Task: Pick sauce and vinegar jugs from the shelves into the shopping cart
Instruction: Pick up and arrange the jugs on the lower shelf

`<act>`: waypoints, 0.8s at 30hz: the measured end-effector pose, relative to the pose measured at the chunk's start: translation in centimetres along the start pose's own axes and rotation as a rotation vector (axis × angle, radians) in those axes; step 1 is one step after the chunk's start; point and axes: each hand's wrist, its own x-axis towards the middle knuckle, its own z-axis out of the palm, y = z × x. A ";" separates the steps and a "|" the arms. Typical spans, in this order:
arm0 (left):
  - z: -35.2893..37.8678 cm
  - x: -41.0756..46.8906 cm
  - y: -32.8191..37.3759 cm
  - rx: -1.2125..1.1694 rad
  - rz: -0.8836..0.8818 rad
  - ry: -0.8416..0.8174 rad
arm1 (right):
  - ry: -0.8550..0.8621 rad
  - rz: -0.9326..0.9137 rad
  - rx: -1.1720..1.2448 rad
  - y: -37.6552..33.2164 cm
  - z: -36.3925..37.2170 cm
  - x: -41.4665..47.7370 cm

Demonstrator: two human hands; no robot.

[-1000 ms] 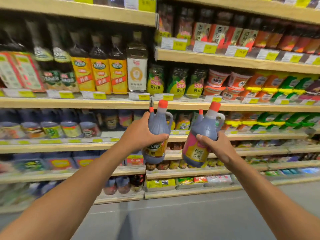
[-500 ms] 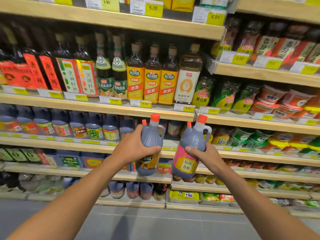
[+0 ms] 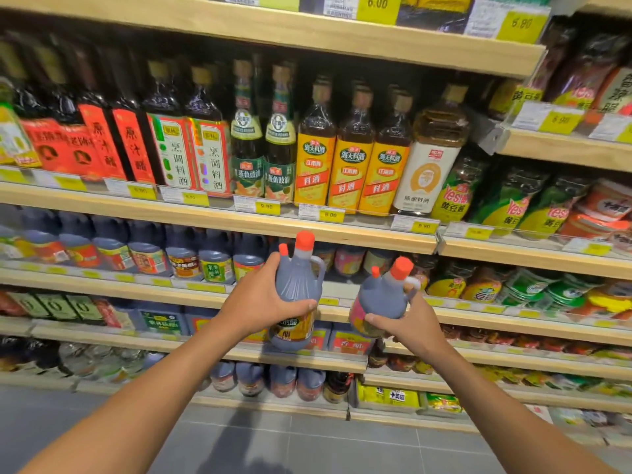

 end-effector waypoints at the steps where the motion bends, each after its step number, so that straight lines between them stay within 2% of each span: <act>1: -0.1 0.0 -0.3 0.005 -0.002 0.000 | 0.003 -0.025 -0.021 0.4 0.5 0.5; 8: -0.4 0.4 -2.2 -0.018 -0.025 0.064 | 0.045 -0.200 -0.159 1.2 2.5 5.5; 11: -0.2 1.0 -2.8 -0.014 -0.035 0.084 | 0.042 -0.175 -0.319 2.3 3.0 8.3; 15: 0.3 1.9 -3.5 -0.025 -0.039 0.097 | -0.039 -0.162 -0.419 3.5 3.8 11.1; 18: 0.7 2.3 -4.0 -0.012 -0.064 0.102 | -0.079 -0.132 -0.429 4.8 4.1 12.4; 24: 1.3 2.3 -5.2 -0.019 -0.126 0.100 | -0.056 -0.026 -0.298 7.6 4.4 14.7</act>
